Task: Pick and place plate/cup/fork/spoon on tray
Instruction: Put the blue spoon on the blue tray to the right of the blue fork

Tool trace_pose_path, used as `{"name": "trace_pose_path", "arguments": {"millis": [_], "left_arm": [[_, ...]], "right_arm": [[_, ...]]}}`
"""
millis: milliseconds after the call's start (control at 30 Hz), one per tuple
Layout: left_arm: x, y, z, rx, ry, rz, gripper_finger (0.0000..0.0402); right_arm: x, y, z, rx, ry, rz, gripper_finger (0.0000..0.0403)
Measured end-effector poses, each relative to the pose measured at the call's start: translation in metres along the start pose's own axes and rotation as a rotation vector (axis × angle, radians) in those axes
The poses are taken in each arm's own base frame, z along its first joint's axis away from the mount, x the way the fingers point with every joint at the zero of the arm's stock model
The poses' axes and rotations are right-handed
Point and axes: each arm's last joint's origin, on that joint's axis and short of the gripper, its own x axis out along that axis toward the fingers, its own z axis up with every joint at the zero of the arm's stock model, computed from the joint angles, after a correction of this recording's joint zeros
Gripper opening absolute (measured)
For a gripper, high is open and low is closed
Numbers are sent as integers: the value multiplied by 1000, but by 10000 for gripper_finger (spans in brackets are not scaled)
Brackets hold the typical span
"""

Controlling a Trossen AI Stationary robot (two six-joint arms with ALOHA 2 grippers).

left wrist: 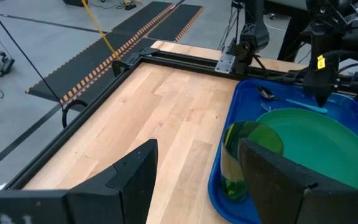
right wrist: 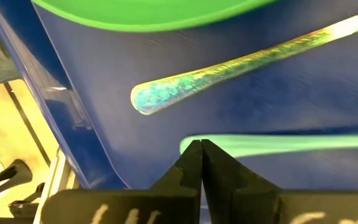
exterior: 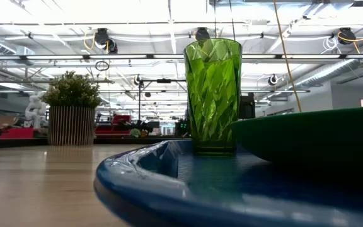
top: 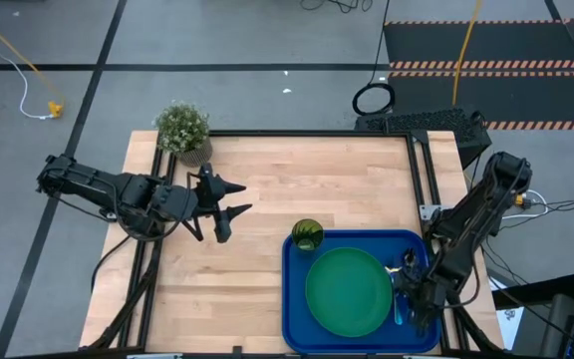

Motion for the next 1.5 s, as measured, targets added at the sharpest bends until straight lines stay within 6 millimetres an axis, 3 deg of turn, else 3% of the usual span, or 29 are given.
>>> {"name": "trace_pose_path", "arguments": {"millis": [433, 1100, 1367, 1500], "left_arm": [[0, 0, 0, 3, 0, 0, 225], [0, 0, 0, 2, 1, -4, 225], [0, 0, 0, 3, 1, -4, 225], [0, 0, 0, 3, 1, -4, 225]], "right_arm": [[24, 9, 3, 23, 53, 23, 0], [26, 14, -5, 7, 67, 62, 0], [14, 15, 0, 29, 49, 102, 0], [-2, 4, 11, 210, 58, 61, 0]]}}
